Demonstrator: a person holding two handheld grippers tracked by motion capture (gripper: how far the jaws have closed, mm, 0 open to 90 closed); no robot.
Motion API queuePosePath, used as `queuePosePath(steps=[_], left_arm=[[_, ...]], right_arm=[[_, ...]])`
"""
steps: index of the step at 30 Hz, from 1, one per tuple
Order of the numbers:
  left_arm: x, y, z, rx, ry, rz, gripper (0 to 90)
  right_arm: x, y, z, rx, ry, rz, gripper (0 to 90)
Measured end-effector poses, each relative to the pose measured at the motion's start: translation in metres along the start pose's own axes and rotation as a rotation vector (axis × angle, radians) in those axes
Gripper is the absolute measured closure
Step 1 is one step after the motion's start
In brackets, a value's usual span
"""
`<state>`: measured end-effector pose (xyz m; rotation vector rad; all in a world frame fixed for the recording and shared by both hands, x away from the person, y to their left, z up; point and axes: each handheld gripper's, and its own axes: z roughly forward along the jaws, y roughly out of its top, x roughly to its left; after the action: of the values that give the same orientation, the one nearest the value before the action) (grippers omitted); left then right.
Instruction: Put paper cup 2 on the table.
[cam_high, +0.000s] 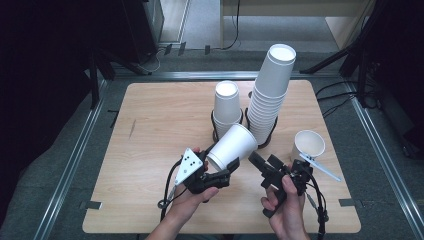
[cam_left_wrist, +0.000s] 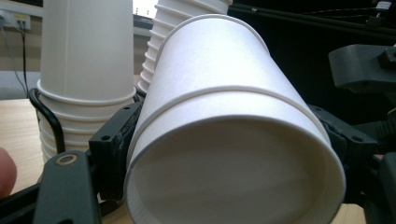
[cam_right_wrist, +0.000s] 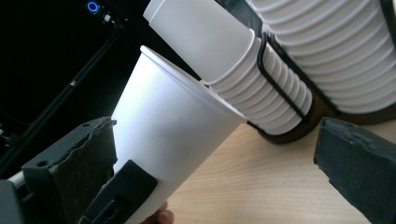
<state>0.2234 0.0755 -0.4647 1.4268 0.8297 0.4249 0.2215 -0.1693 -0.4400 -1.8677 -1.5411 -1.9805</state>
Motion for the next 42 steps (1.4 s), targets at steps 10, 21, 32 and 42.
queuePosePath(steps=[10,21,32,42], left_arm=[[-0.009,-0.004,0.003,-0.006,-0.013,0.013,21.2],[-0.018,-0.010,0.007,0.002,-0.026,0.025,21.1],[-0.029,-0.014,0.010,0.019,-0.053,0.047,21.2],[-0.033,-0.016,0.010,0.033,-0.074,0.059,21.3]], right_arm=[[-0.006,-0.001,0.001,0.029,0.085,0.186,0.0],[-0.017,-0.005,0.005,0.032,0.125,0.297,0.0],[-0.018,-0.010,0.008,0.039,0.112,0.327,0.0],[-0.019,-0.013,0.010,0.056,0.141,0.373,0.0]])
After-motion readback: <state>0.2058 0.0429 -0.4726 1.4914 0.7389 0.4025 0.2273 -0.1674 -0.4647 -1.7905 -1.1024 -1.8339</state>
